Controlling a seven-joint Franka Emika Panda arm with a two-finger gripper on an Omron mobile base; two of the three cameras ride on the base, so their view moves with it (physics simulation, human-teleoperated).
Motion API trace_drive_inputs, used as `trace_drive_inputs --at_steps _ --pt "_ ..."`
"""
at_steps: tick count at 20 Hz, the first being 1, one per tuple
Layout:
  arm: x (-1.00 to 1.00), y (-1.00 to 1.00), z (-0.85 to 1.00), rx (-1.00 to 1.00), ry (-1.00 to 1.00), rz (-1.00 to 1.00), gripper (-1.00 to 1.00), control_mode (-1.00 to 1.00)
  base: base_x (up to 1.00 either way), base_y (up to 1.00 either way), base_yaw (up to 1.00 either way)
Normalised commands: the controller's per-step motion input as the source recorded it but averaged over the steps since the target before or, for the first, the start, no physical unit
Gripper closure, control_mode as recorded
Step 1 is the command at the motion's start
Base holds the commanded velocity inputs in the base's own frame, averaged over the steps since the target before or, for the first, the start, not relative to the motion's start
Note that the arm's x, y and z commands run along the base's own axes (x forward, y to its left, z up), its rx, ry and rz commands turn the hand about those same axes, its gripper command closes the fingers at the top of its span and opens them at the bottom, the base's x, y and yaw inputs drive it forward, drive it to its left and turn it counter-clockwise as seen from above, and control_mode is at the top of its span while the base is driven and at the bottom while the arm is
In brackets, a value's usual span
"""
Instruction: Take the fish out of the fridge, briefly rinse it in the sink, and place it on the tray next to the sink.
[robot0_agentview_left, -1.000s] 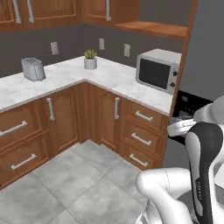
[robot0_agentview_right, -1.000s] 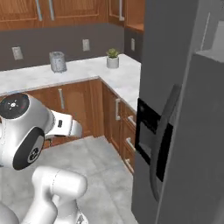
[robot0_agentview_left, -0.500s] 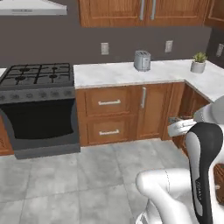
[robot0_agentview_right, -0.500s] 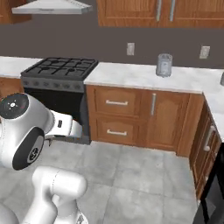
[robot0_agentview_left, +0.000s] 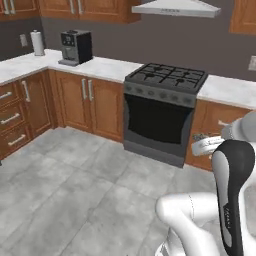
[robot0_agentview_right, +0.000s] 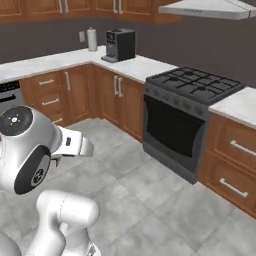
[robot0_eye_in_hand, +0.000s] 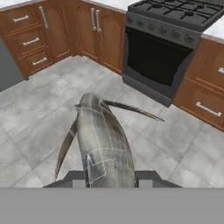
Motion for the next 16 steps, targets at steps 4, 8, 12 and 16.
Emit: trace_drive_inputs --at_steps 4,8,12,16 --pt "0.0 0.0 0.0 0.0 0.0 0.0 1.0 1.0 0.3 0.0 0.88" --pt "0.0 0.0 0.0 0.0 0.0 0.0 1.0 1.0 0.78 0.0 0.77" --pt "0.0 0.0 0.0 0.0 0.0 0.0 1.0 1.0 1.0 0.0 0.66" --pt "0.0 0.0 0.0 0.0 0.0 0.0 1.0 1.0 1.0 0.0 0.46"
